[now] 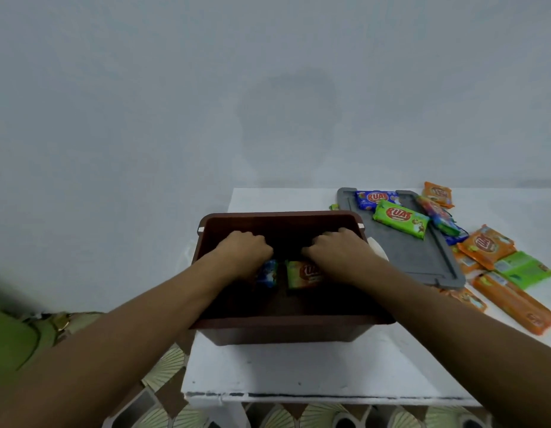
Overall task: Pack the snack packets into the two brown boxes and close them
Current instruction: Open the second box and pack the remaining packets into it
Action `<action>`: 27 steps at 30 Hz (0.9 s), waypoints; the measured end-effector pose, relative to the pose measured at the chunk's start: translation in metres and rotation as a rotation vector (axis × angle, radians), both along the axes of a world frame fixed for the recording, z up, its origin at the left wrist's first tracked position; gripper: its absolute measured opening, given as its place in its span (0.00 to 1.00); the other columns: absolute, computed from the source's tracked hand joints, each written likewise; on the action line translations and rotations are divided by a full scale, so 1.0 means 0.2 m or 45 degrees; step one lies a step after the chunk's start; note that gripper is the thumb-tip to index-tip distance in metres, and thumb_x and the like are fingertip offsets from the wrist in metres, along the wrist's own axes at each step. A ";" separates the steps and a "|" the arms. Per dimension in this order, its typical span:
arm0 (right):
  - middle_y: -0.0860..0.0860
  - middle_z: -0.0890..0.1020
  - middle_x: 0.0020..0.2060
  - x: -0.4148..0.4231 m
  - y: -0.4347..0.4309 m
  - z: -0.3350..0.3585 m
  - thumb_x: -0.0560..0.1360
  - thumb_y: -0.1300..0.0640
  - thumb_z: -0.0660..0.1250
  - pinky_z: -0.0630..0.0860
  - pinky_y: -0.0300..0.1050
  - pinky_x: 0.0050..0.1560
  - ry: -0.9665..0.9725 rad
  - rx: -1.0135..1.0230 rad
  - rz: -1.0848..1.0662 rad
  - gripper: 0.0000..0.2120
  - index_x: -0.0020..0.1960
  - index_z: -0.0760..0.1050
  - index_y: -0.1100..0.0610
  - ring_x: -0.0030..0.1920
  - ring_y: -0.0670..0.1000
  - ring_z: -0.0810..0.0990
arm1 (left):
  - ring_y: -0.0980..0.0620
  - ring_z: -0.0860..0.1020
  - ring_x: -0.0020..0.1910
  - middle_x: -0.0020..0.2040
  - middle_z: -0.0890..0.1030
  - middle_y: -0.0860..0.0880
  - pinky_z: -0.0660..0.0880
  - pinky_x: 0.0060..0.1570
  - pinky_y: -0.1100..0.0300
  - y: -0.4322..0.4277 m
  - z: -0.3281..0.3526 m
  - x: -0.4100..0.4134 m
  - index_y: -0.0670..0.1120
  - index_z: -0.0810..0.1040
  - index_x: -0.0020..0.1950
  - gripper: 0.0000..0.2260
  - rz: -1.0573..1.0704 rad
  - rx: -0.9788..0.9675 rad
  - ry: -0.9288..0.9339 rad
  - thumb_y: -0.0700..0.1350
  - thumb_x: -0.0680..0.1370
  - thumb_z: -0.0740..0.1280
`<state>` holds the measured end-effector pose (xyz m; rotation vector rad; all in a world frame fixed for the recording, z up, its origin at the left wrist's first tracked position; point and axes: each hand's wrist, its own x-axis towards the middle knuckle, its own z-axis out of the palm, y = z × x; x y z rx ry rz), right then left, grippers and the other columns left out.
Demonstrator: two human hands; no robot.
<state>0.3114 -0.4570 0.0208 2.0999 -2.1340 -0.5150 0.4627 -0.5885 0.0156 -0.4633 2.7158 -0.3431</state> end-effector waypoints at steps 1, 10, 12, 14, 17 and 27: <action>0.53 0.79 0.58 0.01 0.00 -0.01 0.78 0.53 0.64 0.75 0.52 0.51 -0.028 0.049 0.045 0.18 0.67 0.72 0.48 0.57 0.56 0.79 | 0.46 0.78 0.54 0.59 0.76 0.47 0.75 0.49 0.51 0.00 -0.01 0.00 0.49 0.73 0.65 0.28 0.010 0.016 0.010 0.57 0.69 0.75; 0.55 0.79 0.57 0.04 -0.03 -0.01 0.81 0.53 0.59 0.69 0.56 0.59 -0.018 0.098 -0.078 0.12 0.60 0.76 0.54 0.56 0.59 0.79 | 0.44 0.77 0.57 0.60 0.75 0.46 0.73 0.49 0.51 -0.03 -0.02 -0.01 0.48 0.72 0.66 0.31 0.167 0.095 -0.033 0.58 0.68 0.76; 0.56 0.79 0.57 0.04 -0.03 -0.01 0.81 0.52 0.59 0.67 0.58 0.62 -0.033 0.164 -0.095 0.12 0.60 0.76 0.55 0.57 0.59 0.78 | 0.44 0.76 0.57 0.61 0.74 0.45 0.72 0.47 0.53 -0.04 -0.02 0.00 0.48 0.71 0.66 0.32 0.189 0.137 -0.024 0.58 0.68 0.76; 0.56 0.78 0.59 0.03 -0.03 0.01 0.82 0.51 0.58 0.67 0.58 0.63 -0.044 0.234 -0.104 0.14 0.63 0.75 0.55 0.59 0.59 0.77 | 0.44 0.76 0.57 0.61 0.74 0.46 0.72 0.47 0.54 -0.04 -0.01 0.01 0.48 0.71 0.67 0.32 0.201 0.173 -0.022 0.59 0.67 0.76; 0.57 0.77 0.60 0.02 -0.02 0.06 0.81 0.53 0.59 0.66 0.58 0.64 0.020 0.297 -0.085 0.14 0.64 0.73 0.57 0.60 0.60 0.76 | 0.46 0.76 0.55 0.59 0.75 0.47 0.73 0.46 0.55 -0.03 0.02 0.01 0.50 0.73 0.65 0.30 0.240 0.277 -0.010 0.59 0.68 0.75; 0.51 0.84 0.48 -0.49 0.36 0.15 0.77 0.56 0.63 0.76 0.53 0.50 -0.467 -0.678 -0.216 0.10 0.53 0.82 0.53 0.51 0.55 0.80 | 0.54 0.75 0.41 0.40 0.76 0.57 0.74 0.39 0.56 0.08 0.25 -0.28 0.53 0.75 0.53 0.07 -0.144 0.389 0.617 0.54 0.78 0.66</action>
